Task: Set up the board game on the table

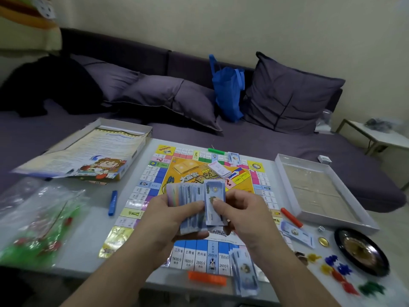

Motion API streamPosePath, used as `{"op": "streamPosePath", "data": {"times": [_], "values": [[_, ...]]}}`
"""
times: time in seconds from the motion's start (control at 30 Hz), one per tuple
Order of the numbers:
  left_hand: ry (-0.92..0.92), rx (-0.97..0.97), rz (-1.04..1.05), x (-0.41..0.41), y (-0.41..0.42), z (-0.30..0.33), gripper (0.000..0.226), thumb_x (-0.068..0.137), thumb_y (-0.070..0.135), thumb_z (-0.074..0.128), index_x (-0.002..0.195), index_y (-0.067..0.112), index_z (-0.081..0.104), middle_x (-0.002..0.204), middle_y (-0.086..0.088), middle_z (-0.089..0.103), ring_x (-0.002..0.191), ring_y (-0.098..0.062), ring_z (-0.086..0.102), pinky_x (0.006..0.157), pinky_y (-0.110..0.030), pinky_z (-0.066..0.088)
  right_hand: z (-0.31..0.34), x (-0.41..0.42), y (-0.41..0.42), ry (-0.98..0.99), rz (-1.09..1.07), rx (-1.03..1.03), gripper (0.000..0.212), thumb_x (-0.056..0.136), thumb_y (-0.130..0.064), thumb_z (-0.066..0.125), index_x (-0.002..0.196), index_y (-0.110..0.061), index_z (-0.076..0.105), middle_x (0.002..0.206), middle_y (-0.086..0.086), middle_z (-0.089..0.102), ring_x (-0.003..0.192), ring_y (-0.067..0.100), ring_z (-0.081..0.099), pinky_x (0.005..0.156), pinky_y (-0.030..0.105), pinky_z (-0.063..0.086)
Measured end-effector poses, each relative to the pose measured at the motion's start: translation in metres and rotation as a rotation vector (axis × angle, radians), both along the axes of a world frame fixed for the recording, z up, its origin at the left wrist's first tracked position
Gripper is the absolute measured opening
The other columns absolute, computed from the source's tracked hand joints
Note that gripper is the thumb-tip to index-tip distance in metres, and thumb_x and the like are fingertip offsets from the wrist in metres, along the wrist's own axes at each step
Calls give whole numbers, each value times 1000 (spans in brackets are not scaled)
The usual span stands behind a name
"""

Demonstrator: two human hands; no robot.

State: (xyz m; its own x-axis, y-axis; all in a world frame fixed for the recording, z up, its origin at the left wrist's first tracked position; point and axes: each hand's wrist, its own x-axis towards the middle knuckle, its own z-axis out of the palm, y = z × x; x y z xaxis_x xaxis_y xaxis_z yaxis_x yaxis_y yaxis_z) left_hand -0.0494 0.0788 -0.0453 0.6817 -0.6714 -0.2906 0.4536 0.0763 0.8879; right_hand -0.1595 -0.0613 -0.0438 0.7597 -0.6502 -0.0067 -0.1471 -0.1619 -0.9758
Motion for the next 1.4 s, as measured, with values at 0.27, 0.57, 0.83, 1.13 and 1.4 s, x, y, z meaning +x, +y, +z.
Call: {"op": "streamPosePath", "data": {"times": [0.27,0.57,0.83,1.13,1.4], "values": [[39,4,-15,8,4,-3,37,81,5,81,114,2,66,95,-22,79,85,-40,78,60,-46,66,-7,8,3,39,5,-25,8,96,-20,76,89,-16,79,75,8,74,63,15,63,57,32,54],[75,46,-20,25,9,-9,38,79,7,85,113,2,67,94,-23,79,82,-40,78,57,-44,66,-12,25,10,85,11,23,8,97,-21,75,94,-15,78,82,6,77,69,16,71,63,32,58],[81,97,47,49,28,-21,35,81,9,86,110,3,69,95,-21,79,79,-38,79,57,-45,65,-22,48,24,113,-28,-3,9,99,-20,71,94,-15,77,81,6,78,73,23,75,63,35,61],[-101,232,372,115,64,-34,18,88,6,81,103,1,72,93,-25,74,72,-40,76,51,-41,62,-60,121,71,280,40,-76,12,92,-16,80,90,-12,68,79,11,74,67,22,74,65,45,64],[-136,178,500,150,82,-27,17,86,11,82,98,3,74,82,-21,78,75,-43,77,65,-65,62,-96,196,148,276,249,-321,17,91,-16,71,107,-20,75,84,-8,71,89,17,71,80,32,59]]}}
